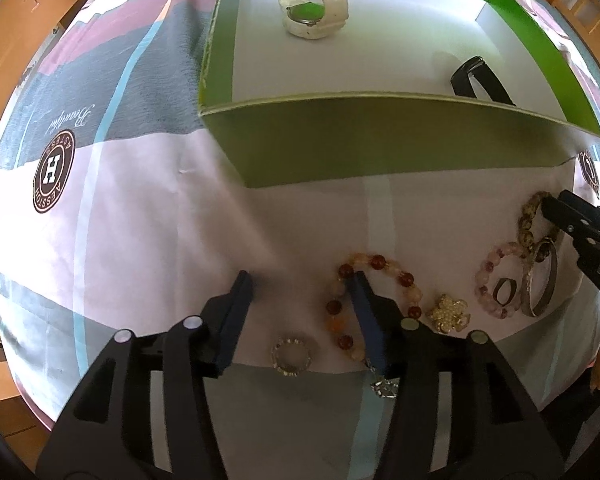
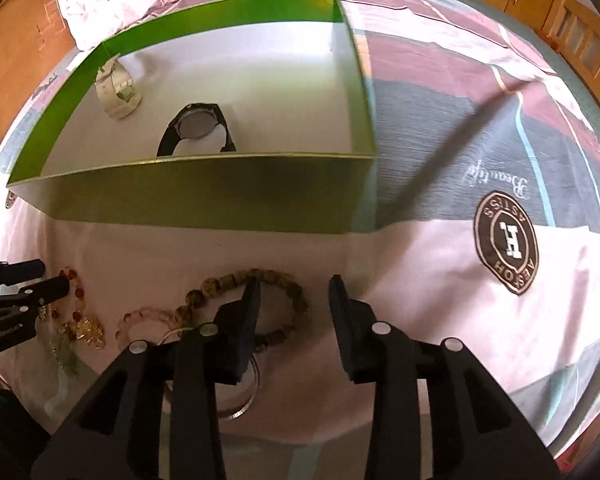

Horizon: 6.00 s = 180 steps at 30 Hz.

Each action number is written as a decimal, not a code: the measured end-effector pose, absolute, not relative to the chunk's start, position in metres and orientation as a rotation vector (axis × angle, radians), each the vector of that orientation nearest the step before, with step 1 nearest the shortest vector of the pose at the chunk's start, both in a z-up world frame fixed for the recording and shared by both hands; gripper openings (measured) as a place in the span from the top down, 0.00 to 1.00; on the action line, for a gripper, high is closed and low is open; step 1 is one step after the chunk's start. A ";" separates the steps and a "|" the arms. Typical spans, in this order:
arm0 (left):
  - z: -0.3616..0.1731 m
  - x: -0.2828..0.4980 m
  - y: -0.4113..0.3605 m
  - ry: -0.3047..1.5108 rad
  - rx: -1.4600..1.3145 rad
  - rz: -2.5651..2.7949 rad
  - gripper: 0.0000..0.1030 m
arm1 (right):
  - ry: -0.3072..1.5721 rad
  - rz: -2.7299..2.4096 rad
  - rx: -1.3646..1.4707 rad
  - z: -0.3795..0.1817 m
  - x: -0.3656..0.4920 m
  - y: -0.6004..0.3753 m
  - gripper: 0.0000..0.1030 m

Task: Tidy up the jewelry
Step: 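Grasp the red bead bracelet with the left gripper while the right gripper grasps the wooden bead bracelet, then carry both bracelets into the green box and open both grippers, then move both open grippers back over the remaining jewelry, then lower the right gripper onto the pink bead bracelet and close it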

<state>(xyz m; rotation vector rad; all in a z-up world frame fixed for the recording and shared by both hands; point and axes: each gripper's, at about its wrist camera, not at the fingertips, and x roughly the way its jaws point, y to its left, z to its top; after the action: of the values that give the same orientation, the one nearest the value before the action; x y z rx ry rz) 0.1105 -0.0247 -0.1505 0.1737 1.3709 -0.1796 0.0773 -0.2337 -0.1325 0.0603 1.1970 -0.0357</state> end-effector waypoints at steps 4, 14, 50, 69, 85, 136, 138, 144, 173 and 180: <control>-0.152 0.113 -0.028 1.367 0.183 -0.177 0.45 | 1.188 -0.033 0.005 -0.136 0.081 -0.222 0.66; -0.145 0.119 -0.030 1.328 0.144 -0.193 0.92 | 1.154 0.000 0.058 -0.127 0.070 -0.228 0.93; -0.150 0.117 -0.033 1.283 0.211 -0.128 0.79 | 1.170 -0.010 -0.005 -0.139 0.077 -0.219 0.93; -0.060 0.087 -0.028 1.112 0.057 -0.204 0.93 | 0.924 0.113 0.138 -0.048 0.051 -0.203 0.93; -0.010 0.128 -0.031 0.929 0.038 -0.219 0.93 | 0.784 0.078 0.157 -0.002 0.104 -0.203 0.93; -0.143 0.043 -0.029 1.379 0.270 -0.397 0.75 | 1.282 0.108 -0.049 -0.112 0.031 -0.188 0.39; -0.139 0.048 -0.026 1.347 0.259 -0.366 0.80 | 1.282 0.100 -0.052 -0.113 0.032 -0.188 0.39; -0.128 0.065 -0.006 1.300 0.156 -0.289 0.80 | 1.263 0.074 -0.035 -0.110 0.036 -0.197 0.39; -0.123 0.072 0.001 1.285 0.170 -0.263 0.53 | 1.292 0.245 -0.141 -0.128 0.029 -0.156 0.41; -0.122 0.073 0.003 1.284 0.161 -0.259 0.50 | 1.305 0.219 -0.089 -0.130 0.043 -0.159 0.41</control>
<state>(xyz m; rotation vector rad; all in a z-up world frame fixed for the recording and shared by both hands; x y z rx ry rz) 0.0734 0.0026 -0.1224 0.1610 1.2844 -0.2591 0.0428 -0.1589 -0.1304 -0.0889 1.3045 0.2185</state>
